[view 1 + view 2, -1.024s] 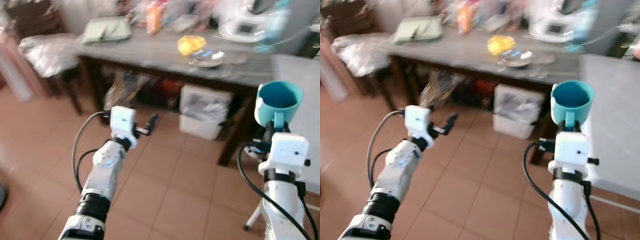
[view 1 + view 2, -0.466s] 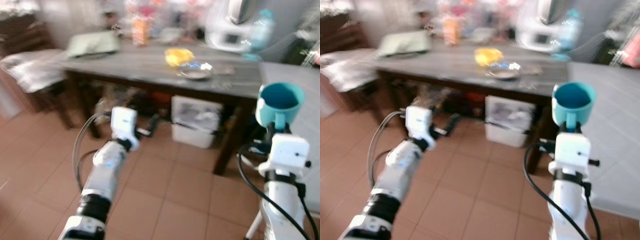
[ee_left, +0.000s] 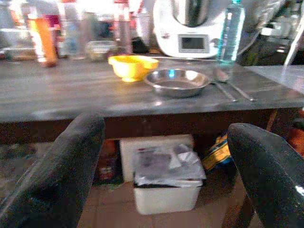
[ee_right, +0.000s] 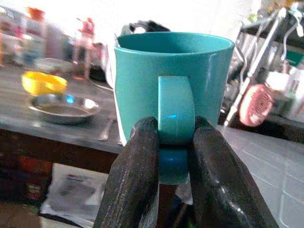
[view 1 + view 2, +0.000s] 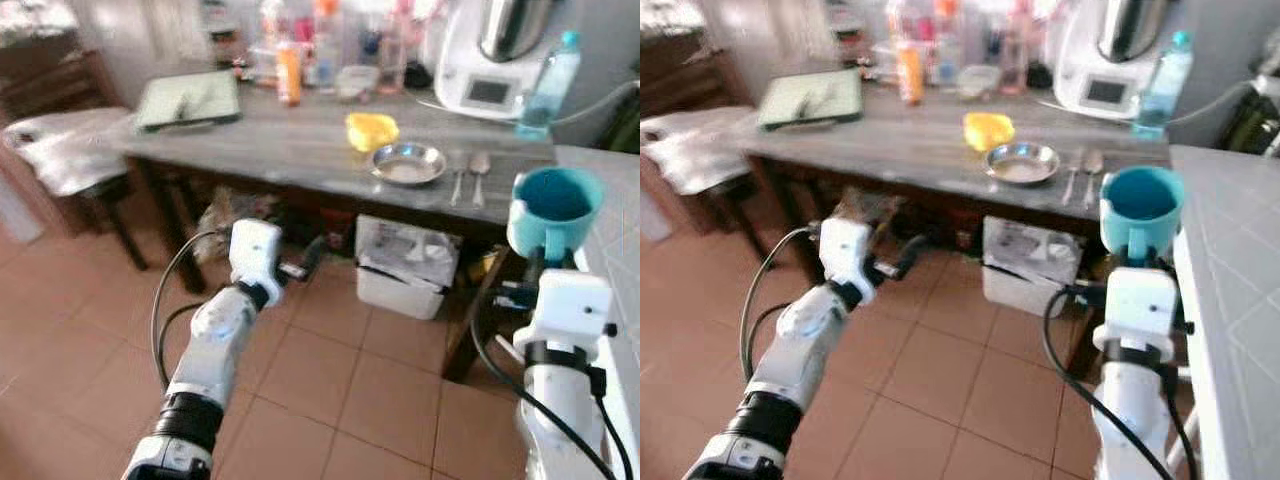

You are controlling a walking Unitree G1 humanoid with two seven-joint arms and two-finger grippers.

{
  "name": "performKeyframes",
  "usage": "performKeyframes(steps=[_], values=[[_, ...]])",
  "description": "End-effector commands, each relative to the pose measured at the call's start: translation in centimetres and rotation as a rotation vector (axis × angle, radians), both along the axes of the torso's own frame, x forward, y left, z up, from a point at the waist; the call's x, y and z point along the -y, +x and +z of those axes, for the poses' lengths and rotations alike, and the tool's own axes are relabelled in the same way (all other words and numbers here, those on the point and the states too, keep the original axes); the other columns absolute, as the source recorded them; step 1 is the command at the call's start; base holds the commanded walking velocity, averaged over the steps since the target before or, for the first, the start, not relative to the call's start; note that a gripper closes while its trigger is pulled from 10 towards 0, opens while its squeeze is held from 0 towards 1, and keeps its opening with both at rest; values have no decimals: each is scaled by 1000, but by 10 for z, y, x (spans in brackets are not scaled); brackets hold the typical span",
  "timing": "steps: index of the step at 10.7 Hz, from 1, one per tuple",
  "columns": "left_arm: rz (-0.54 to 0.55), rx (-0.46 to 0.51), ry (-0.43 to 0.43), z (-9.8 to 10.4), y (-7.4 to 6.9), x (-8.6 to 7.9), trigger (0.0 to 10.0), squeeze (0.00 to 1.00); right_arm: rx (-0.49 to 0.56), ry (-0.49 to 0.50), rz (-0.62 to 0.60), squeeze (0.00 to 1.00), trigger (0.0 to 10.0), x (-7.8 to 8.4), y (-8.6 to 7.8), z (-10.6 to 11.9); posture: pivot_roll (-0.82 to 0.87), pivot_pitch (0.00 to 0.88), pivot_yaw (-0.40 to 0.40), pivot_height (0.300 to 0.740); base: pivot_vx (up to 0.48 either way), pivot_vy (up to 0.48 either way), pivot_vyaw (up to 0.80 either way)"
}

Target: Setting the table

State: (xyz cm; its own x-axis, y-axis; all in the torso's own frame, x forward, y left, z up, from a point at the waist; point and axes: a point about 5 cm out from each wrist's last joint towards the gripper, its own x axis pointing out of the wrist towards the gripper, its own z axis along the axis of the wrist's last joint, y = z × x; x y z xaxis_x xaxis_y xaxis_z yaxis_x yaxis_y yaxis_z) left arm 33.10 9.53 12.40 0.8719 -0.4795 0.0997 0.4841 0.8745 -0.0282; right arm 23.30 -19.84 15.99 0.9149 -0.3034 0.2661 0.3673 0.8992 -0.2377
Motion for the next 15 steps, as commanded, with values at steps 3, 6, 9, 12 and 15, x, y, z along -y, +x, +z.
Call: performKeyframes(steps=[3, 6, 9, 12, 15], values=[[-48, 9, 12, 3, -2, 11, 10000, 0, 22, -29, -31, 0, 10000, 6, -3, 7, 17, 46, 31, 740, 480, 0, -198], [-52, 6, 16, 2, -3, 12, 10000, 0, 23, -28, -24, 0, 10000, 5, -2, 7, 19, 44, 29, 740, 480, 0, -356], [-57, 2, 21, 1, -4, 12, 10000, 0, 22, -29, -16, 0, 10000, 3, 0, 8, 24, 47, 30, 740, 480, 0, 0], [-57, 1, 23, 2, -4, 12, 10000, 0, 20, -24, -13, 0, 10000, 1, 0, 6, 25, 50, 34, 740, 480, 0, -458], [-59, 1, 25, 3, -4, 12, 10000, 0, 19, -30, -4, 0, 10000, 0, 1, 6, 31, 52, 31, 740, 455, 0, 0]])
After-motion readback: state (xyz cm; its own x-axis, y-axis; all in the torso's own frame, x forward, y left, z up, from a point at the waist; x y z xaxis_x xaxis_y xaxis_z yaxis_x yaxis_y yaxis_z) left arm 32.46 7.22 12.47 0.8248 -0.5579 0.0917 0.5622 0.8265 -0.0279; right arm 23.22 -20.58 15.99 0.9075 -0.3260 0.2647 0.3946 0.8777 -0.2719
